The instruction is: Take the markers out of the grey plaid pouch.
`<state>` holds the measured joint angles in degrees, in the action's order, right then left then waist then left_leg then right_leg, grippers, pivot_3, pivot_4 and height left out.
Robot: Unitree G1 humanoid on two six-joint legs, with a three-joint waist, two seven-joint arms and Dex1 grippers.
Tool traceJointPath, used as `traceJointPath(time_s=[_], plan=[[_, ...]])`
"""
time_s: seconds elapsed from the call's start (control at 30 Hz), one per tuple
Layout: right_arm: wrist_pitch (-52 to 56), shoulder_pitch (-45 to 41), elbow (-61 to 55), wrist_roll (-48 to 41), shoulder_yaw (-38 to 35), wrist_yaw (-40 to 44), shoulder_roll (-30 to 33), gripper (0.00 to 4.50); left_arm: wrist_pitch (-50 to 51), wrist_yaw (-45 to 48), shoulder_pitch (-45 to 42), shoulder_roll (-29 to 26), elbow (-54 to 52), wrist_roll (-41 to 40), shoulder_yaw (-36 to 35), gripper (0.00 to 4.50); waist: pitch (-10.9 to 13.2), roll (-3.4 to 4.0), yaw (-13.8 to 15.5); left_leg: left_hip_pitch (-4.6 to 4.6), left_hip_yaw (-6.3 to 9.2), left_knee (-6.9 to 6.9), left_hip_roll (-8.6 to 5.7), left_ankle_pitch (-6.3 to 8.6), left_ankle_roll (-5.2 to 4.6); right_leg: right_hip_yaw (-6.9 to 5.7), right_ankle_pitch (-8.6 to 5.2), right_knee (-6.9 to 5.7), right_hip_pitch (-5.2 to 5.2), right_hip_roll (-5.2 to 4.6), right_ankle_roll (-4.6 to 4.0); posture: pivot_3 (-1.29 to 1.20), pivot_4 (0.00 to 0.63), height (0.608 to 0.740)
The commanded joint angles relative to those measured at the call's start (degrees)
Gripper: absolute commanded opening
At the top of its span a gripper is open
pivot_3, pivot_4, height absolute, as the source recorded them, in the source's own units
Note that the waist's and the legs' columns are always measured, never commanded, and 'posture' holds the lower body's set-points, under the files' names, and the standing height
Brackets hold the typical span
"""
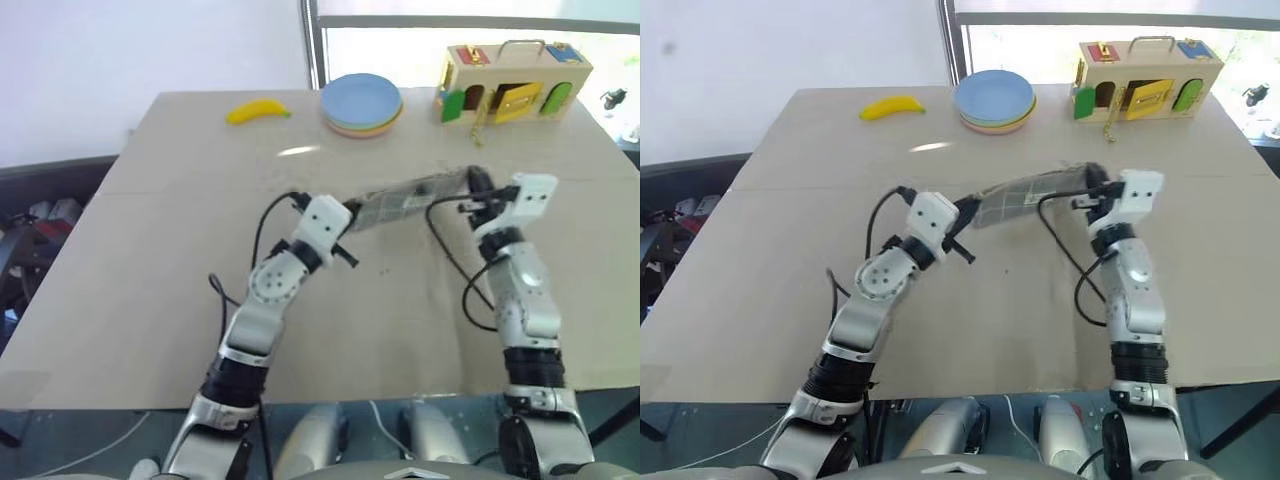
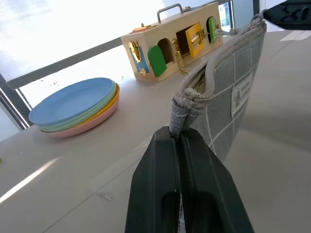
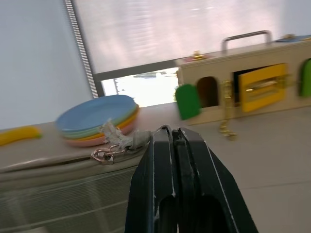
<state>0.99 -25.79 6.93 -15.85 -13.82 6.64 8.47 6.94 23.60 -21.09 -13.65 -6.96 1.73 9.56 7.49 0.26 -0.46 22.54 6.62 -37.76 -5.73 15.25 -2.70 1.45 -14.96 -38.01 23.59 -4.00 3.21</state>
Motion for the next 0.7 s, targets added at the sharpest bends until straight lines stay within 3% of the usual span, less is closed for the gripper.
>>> traceJointPath(time_s=[0.03, 0.17, 0.27, 0.4, 0.43, 0.57, 0.7], plan=[[-1.2, -2.2, 2.4, 2.4, -6.2, -8.7, 2.5, 0.07, -0.1, 0.1, 0.4, -1.0, -2.9, -0.8, -1.7, 0.0, 0.0, 0.0, -0.3, 0.0, 0.0, 0.0, 0.0, 0.0, 0.0, 0.0, 0.0, 0.0, 0.0, 0.0, 0.0, 0.0, 0.15, 0.74], [0.6, -3.0, 3.8, 0.9, -6.7, -9.6, 3.7, 0.07, 0.2, 0.0, 0.9, -0.9, -3.4, -1.2, -1.1, 0.0, 0.0, 0.0, -0.8, -0.01, -0.09, 0.02, 0.02, -0.01, 0.0, 0.12, 0.0, -0.03, 0.04, 0.02, 0.0, 0.0, 0.15, 0.74], [3.6, -1.8, -1.1, -7.7, -4.4, 1.0, 3.3, 0.07, 0.4, -0.2, 1.1, -0.3, -3.5, -1.3, -0.5, 0.0, 0.0, 0.0, -0.8, -0.01, -0.1, 0.02, 0.05, -0.01, 0.0, 0.2, 0.0, -0.03, 0.04, 0.04, 0.0, 0.0, 0.15, 0.74], [9.0, 0.9, -7.9, -10.9, 1.7, 13.3, 7.8, 1.14, 0.5, -0.7, 1.0, 0.6, -3.1, -1.3, 0.2, 0.0, 0.0, 0.0, -0.5, 0.03, -0.08, 0.0, 0.04, 0.0, -0.01, 0.2, 0.0, 0.01, 0.04, 0.03, 0.0, 0.0, 0.15, 0.74], [10.3, 1.2, -8.9, -11.4, 2.4, 14.7, 8.7, 1.78, 0.6, -0.7, 1.0, 0.8, -3.1, -1.2, 0.3, 0.0, 0.0, 0.0, -0.5, 0.03, -0.09, 0.0, 0.04, 0.0, -0.01, 0.19, 0.0, 0.01, 0.04, 0.02, 0.0, 0.0, 0.15, 0.74], [17.1, 1.3, -15.1, -14.0, 5.0, 22.1, 15.0, 3.47, 0.7, -0.8, 1.2, 1.4, -3.2, -1.0, 0.5, 0.0, 0.0, 0.0, -0.4, 0.03, -0.07, -0.02, 0.05, 0.0, -0.01, 0.18, 0.0, 0.0, 0.02, 0.02, 0.0, 0.0, 0.15, 0.74], [20.3, 1.4, -18.0, -13.3, 7.6, 26.8, 19.8, 3.47, 0.7, -0.8, 1.5, 1.8, -3.0, -0.8, 0.7, 0.0, 0.0, -0.01, -0.3, 0.03, -0.06, -0.02, 0.05, 0.0, -0.01, 0.18, 0.0, 0.02, 0.01, 0.01, 0.0, 0.0, 0.15, 0.74]])
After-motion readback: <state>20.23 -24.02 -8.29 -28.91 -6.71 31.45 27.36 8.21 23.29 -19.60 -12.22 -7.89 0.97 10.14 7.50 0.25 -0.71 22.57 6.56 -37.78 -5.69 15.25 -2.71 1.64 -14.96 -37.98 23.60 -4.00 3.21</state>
